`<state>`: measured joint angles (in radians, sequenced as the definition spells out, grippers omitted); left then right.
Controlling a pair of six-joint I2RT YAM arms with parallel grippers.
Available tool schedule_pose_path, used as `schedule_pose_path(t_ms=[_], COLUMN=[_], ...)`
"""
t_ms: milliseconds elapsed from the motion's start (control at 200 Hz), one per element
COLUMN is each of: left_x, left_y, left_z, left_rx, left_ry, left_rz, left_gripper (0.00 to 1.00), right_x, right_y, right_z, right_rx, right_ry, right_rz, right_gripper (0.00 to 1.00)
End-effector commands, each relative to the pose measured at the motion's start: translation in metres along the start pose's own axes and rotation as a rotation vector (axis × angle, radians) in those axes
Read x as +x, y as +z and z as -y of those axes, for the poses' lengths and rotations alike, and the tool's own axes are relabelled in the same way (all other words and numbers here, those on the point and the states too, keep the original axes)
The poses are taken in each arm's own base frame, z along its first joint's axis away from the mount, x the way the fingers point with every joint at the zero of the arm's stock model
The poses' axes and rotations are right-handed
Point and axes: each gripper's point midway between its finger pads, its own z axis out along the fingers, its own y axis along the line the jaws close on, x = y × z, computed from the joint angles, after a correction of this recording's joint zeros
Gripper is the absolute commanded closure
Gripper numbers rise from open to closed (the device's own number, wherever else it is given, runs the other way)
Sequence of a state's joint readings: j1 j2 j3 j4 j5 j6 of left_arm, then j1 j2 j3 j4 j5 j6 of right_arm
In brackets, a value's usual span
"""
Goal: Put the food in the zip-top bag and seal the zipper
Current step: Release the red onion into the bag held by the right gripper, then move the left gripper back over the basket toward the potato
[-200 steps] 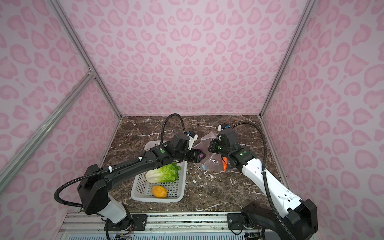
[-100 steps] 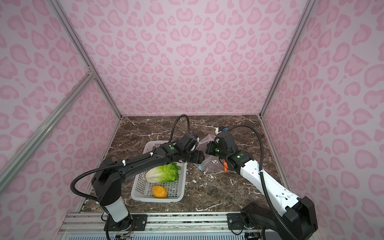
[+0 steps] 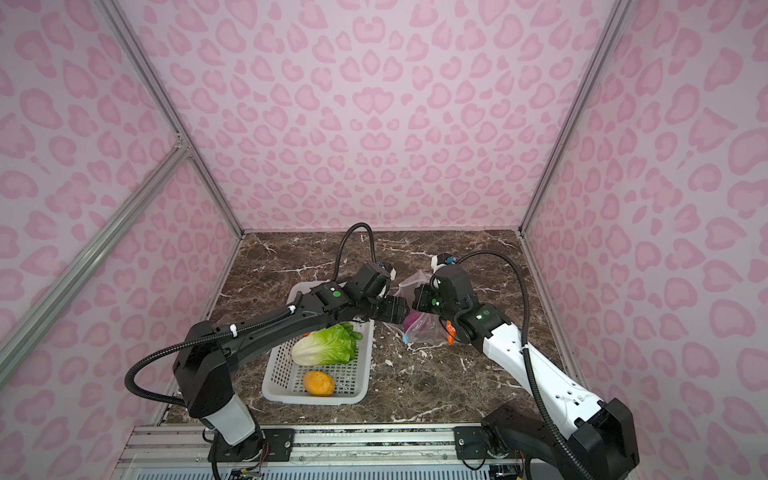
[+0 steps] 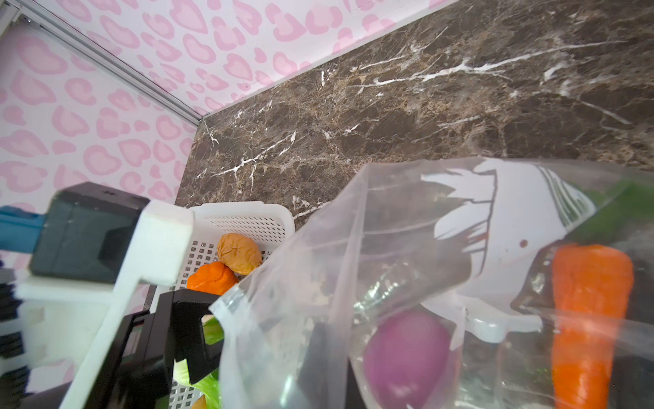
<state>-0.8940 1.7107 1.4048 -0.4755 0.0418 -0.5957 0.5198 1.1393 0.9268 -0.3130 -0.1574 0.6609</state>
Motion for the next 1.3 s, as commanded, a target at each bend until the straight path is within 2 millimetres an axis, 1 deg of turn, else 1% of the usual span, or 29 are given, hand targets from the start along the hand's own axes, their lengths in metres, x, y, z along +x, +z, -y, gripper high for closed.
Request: schedule_pose_path(t_ms=[0,120,220,260,275,350,430,530,625,775,860,1085,1165,1295], left_x=[-0.012,-0.019,-0.026,-0.033,-0.027,-0.03,-0.031,-0.026,-0.02,-0.013,-0.013,-0.023,-0.022,-0.015], left_y=[-0.015,-0.037,-0.061,-0.074,-0.073,-0.089,-0.104,-0.116,-0.122,-0.121,-0.117,-0.099,-0.089,-0.066], left_z=[0.012,0.019,0.021,0.022,0.016,0.003,-0.016,-0.049,-0.082,-0.137,-0.161,-0.204,-0.219,-0.235], left_rx=[0.049,0.09,0.108,0.11,0.096,0.047,-0.019,-0.114,-0.179,-0.284,-0.318,-0.423,-0.455,-0.461], left_ry=[-0.006,0.0,0.014,0.023,0.024,0.032,0.031,0.012,-0.035,-0.121,-0.165,-0.22,-0.251,-0.292], left_rz=[0.044,0.093,0.158,0.197,0.191,0.244,0.286,0.309,0.313,0.309,0.296,0.251,0.214,0.152], left_gripper=[0.15,0.15,0.15,0.14,0.14,0.13,0.12,0.1,0.1,0.09,0.09,0.08,0.08,0.08], right_x=[-0.004,-0.005,-0.006,-0.006,-0.005,-0.006,-0.006,-0.006,-0.005,-0.005,-0.003,0.007,0.009,0.009], right_y=[-0.003,-0.007,-0.008,-0.008,-0.008,-0.008,-0.008,-0.006,-0.004,0.002,0.005,0.011,0.012,0.011], right_z=[0.003,0.005,0.007,0.008,0.008,0.009,0.009,0.009,0.009,0.009,0.008,0.01,0.012,0.012], right_rx=[0.013,0.03,0.039,0.043,0.044,0.049,0.05,0.046,0.044,0.04,0.04,0.037,0.04,0.043], right_ry=[-0.009,-0.026,-0.038,-0.044,-0.046,-0.055,-0.061,-0.064,-0.062,-0.058,-0.056,-0.04,-0.039,-0.043], right_rz=[0.03,0.037,0.041,0.043,0.043,0.043,0.042,0.042,0.042,0.035,0.023,-0.023,-0.028,-0.024], right_gripper=[1.0,1.0,1.0,1.0,1.0,1.0,1.0,1.0,1.0,1.0,1.0,1.0,1.0,1.0])
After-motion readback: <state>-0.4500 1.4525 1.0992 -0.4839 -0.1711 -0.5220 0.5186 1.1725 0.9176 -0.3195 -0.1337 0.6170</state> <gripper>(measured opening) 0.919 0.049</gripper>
